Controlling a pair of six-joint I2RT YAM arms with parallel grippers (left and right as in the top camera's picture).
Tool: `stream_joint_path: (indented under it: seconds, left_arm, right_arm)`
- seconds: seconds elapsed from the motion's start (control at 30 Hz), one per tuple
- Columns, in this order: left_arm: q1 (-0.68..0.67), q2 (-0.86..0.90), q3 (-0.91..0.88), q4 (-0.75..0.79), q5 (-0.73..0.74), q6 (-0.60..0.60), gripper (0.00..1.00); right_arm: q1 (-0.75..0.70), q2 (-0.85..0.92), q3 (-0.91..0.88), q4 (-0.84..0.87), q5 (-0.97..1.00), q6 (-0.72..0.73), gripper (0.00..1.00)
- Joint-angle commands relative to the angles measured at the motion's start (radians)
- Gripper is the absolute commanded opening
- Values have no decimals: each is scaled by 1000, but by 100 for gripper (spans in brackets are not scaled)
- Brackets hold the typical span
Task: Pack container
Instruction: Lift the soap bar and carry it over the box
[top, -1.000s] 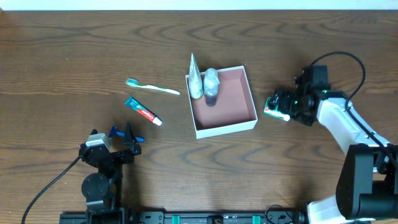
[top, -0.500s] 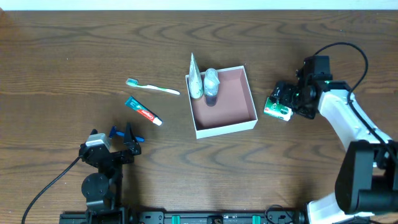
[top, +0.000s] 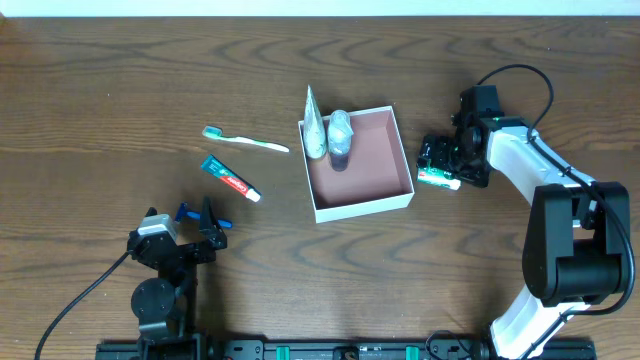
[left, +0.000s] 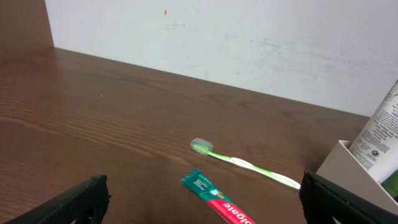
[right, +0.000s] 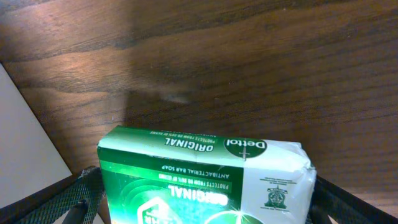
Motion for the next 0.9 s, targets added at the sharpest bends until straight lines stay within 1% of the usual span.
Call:
stream_joint_path:
  seconds: [0.0, 0.23, 0.4, 0.5, 0.7, 0.8, 0.87]
  left_arm:
    - [4, -6, -24, -22, 18, -5, 98]
    - [4, -6, -24, -22, 18, -5, 98]
    - [4, -6, -24, -22, 18, -5, 98]
    - [4, -6, -24, -22, 18, -5, 98]
    - [4, -6, -24, -22, 18, -5, 98]
    - [4, -6, -24, -22, 18, -5, 98]
    - [4, -6, -24, -22, 18, -5, 98]
  right_arm:
    - [2, 18, 18, -3, 17, -9, 99]
    - [11, 18, 18, -25, 28, -70, 99]
    - [25, 18, 18, -94, 138, -120, 99]
    - [25, 18, 18, -112, 153, -156, 99]
    - [25, 18, 18, -115, 159, -163, 99]
    - [25, 18, 20, -114, 159, -163, 97]
    - [25, 18, 28, -115, 159, -163, 94]
